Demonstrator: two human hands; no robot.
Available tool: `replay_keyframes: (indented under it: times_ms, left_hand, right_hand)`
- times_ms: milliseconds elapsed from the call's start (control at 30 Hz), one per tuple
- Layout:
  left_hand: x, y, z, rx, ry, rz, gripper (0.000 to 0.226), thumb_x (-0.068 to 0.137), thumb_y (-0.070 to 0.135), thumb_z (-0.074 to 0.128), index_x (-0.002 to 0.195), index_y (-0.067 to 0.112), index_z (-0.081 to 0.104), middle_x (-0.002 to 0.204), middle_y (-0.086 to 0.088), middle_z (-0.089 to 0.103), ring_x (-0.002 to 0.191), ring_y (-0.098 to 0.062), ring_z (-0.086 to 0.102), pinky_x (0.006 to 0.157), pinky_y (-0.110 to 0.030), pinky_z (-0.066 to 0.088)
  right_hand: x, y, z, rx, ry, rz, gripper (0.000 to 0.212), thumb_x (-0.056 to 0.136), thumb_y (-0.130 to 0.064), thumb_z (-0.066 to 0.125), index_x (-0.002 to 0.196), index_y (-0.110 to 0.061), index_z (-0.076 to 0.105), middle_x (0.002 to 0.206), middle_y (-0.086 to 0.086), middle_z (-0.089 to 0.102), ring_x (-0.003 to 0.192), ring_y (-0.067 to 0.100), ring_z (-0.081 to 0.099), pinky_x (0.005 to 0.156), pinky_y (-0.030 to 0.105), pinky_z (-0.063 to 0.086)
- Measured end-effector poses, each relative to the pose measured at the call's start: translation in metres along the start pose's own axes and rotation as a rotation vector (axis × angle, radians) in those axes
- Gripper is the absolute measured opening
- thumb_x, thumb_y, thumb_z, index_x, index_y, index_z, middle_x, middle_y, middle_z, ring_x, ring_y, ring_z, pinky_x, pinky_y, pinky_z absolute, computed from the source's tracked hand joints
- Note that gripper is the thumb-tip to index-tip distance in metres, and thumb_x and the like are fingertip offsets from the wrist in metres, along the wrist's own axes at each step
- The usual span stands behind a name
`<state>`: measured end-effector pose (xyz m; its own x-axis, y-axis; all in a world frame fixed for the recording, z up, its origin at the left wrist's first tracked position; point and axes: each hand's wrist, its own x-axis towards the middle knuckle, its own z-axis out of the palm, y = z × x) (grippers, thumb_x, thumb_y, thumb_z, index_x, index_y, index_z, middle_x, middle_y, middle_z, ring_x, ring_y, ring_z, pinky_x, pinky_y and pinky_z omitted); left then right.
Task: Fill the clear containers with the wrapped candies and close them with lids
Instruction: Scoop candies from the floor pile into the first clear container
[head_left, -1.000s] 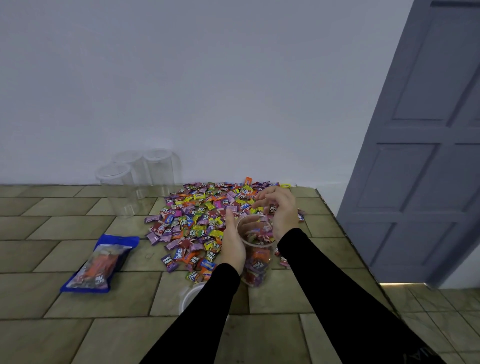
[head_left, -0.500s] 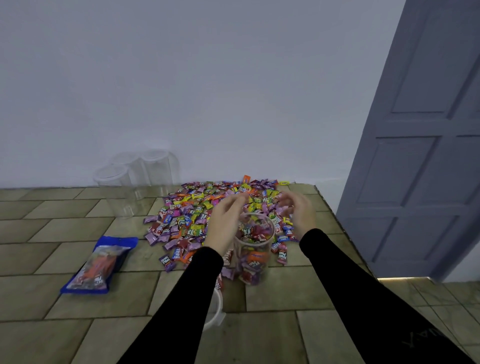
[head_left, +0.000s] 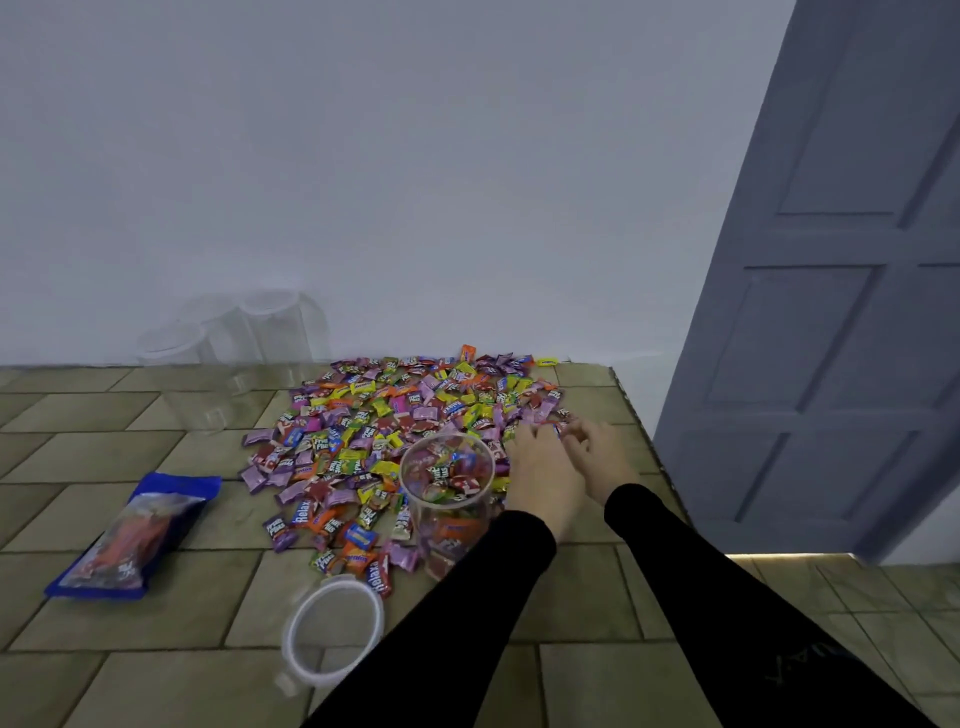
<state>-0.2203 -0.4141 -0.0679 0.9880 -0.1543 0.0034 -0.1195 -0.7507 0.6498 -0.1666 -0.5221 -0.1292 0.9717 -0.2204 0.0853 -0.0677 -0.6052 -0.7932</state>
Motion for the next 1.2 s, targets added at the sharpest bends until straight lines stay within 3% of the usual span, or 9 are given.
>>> replay_keyframes:
  times_ms: [200,567,633,733,833,900,1000,1100,1200]
  left_hand:
    - [0.010,-0.033,0.045,0.249,-0.010,-0.157,0.059,0.093,0.023,0.042,0.147,0.012,0.021,0.156,-0.016,0.011,0.142,-0.036,0.009,0.114,-0.049,0.016]
    - [0.034,-0.066,0.075,0.415,0.047,-0.232,0.053,0.103,0.035,0.027,0.153,0.020,0.015,0.159,-0.012,0.011,0.144,-0.033,0.013,0.114,-0.049,0.015]
    - [0.039,-0.069,0.077,0.444,0.111,-0.222,0.051,0.100,0.032,0.041,0.147,0.016,0.034,0.150,-0.017,0.031,0.133,-0.036,0.034,0.106,-0.049,0.030]
    - [0.047,-0.072,0.083,0.517,0.247,-0.156,0.035,0.070,0.027,0.070,0.104,0.016,0.072,0.100,-0.011,0.063,0.081,-0.027,0.063,0.063,-0.035,0.052]
    - [0.056,-0.075,0.083,0.463,0.236,-0.125,0.031,0.056,0.021,0.086,0.083,0.016,0.070,0.078,-0.006,0.060,0.064,-0.023,0.060,0.048,-0.027,0.047]
    - [0.060,-0.075,0.083,0.415,0.223,-0.127,0.036,0.048,0.016,0.092,0.072,0.014,0.065,0.071,-0.008,0.058,0.058,-0.023,0.059,0.045,-0.026,0.046]
    - [0.059,-0.069,0.077,0.446,0.249,-0.107,0.030,0.057,0.010,0.087,0.076,0.009,0.064,0.076,-0.012,0.060,0.064,-0.025,0.061,0.049,-0.026,0.048]
    - [0.062,-0.065,0.076,0.431,0.169,-0.167,0.023,0.098,0.008,0.043,0.120,0.006,0.050,0.123,-0.016,0.050,0.110,-0.029,0.053,0.084,-0.031,0.047]
    - [0.062,-0.066,0.075,0.416,0.196,-0.161,0.030,0.102,0.007,0.026,0.129,0.007,0.039,0.135,-0.014,0.040,0.121,-0.029,0.044,0.095,-0.032,0.040]
  right_hand:
    - [0.002,0.019,0.009,-0.491,-0.040,-0.057,0.040,0.095,-0.040,0.046,0.132,-0.024,0.046,0.135,0.008,0.039,0.124,0.027,0.039,0.101,0.038,0.033]
    - [0.033,0.034,0.033,-0.694,-0.200,-0.227,0.061,0.094,-0.063,0.029,0.149,-0.036,0.021,0.161,0.005,0.007,0.148,0.031,0.001,0.113,0.054,0.017]
    - [0.040,0.037,0.033,-0.701,-0.225,-0.201,0.065,0.092,-0.066,0.029,0.150,-0.038,0.018,0.161,0.005,0.005,0.147,0.033,0.001,0.113,0.055,0.016]
    - [0.046,0.042,0.035,-0.707,-0.252,-0.186,0.070,0.089,-0.072,0.024,0.149,-0.037,0.019,0.158,0.007,0.019,0.145,0.034,0.013,0.110,0.054,0.021]
    - [0.047,0.042,0.036,-0.763,-0.168,-0.291,0.077,0.082,-0.073,0.010,0.146,-0.035,0.029,0.140,0.006,0.042,0.128,0.030,0.038,0.097,0.044,0.036]
    - [0.048,0.041,0.038,-0.726,-0.172,-0.346,0.068,0.090,-0.066,0.020,0.146,-0.030,0.032,0.132,0.008,0.047,0.123,0.030,0.041,0.096,0.041,0.038]
    - [0.048,0.037,0.040,-0.669,-0.250,-0.349,0.058,0.098,-0.054,0.027,0.146,-0.022,0.032,0.137,0.009,0.044,0.125,0.030,0.041,0.100,0.036,0.037]
    - [0.044,0.030,0.039,-0.643,-0.300,-0.314,0.050,0.102,-0.042,0.034,0.146,-0.017,0.030,0.143,0.009,0.042,0.125,0.028,0.044,0.096,0.037,0.040]
    - [0.041,0.025,0.037,-0.673,-0.304,-0.317,0.047,0.104,-0.036,0.030,0.146,-0.015,0.030,0.140,0.011,0.046,0.121,0.030,0.049,0.090,0.039,0.043]
